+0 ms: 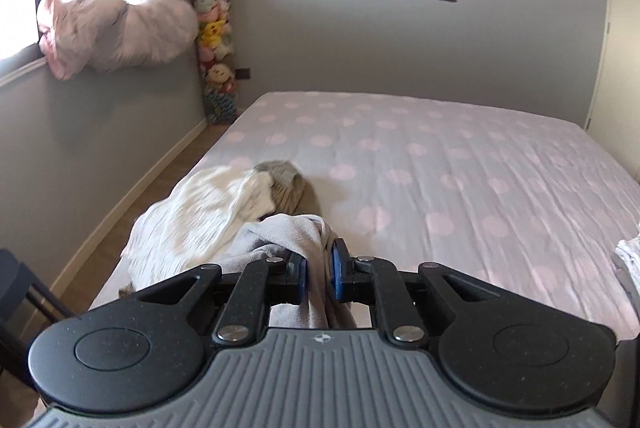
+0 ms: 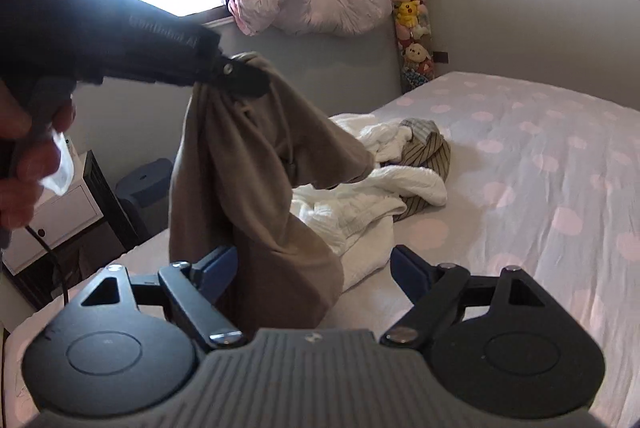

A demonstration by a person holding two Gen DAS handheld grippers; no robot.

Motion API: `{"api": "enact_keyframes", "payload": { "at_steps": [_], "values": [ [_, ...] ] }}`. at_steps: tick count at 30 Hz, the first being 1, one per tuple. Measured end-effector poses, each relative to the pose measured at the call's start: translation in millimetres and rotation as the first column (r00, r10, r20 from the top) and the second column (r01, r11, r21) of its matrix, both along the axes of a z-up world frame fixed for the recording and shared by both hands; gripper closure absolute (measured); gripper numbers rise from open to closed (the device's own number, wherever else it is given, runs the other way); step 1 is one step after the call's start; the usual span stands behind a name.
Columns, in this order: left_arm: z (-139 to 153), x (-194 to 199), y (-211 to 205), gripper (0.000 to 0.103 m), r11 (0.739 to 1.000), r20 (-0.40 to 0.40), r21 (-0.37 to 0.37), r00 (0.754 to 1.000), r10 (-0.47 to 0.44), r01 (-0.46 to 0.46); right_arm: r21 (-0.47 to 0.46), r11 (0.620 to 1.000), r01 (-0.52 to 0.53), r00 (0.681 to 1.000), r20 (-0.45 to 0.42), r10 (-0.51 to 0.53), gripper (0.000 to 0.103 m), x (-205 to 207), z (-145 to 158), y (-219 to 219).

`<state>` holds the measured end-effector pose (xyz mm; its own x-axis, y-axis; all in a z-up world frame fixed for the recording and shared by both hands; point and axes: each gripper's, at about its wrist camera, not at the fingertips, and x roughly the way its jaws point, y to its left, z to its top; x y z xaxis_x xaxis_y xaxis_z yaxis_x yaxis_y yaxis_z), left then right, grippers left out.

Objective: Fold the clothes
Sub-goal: 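Lift the beige shirt with the left tool and pull it free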

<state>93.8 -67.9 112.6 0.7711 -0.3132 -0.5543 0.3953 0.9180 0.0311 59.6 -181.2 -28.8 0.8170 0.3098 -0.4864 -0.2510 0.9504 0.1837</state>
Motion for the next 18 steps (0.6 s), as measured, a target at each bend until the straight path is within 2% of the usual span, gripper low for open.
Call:
{"api": "enact_keyframes", "payload": {
  "at_steps": [6, 8, 11, 14, 18],
  "values": [
    [46, -21, -63, 0.096, 0.985, 0.077, -0.04, 0.983, -0.166, 0.17, -0.084, 0.988, 0.129, 0.99, 0.07, -0.123, 0.019, -12, 14, -48],
    [58, -29, -81, 0.101, 0.972, 0.101, -0.063, 0.971, -0.219, 0.226, -0.079, 0.979, 0.186, 0.981, 0.071, -0.18, 0.022, -18, 16, -72],
    [73, -43, -107, 0.101, 0.948, 0.127, -0.079, 0.946, -0.297, 0.308, -0.041, 0.966, 0.254, 0.966, 0.067, -0.251, 0.028, -29, 18, -109],
    [74, -52, -136, 0.101, 0.936, 0.141, -0.03, 0.928, -0.345, 0.352, 0.067, 0.957, 0.281, 0.958, 0.042, -0.284, 0.03, -42, 22, -138],
    [58, -52, -153, 0.101, 0.922, 0.08, -0.012, 0.919, -0.386, 0.388, 0.052, 0.946, 0.321, 0.946, 0.038, -0.323, 0.03, -59, 19, -149]
  ]
}}
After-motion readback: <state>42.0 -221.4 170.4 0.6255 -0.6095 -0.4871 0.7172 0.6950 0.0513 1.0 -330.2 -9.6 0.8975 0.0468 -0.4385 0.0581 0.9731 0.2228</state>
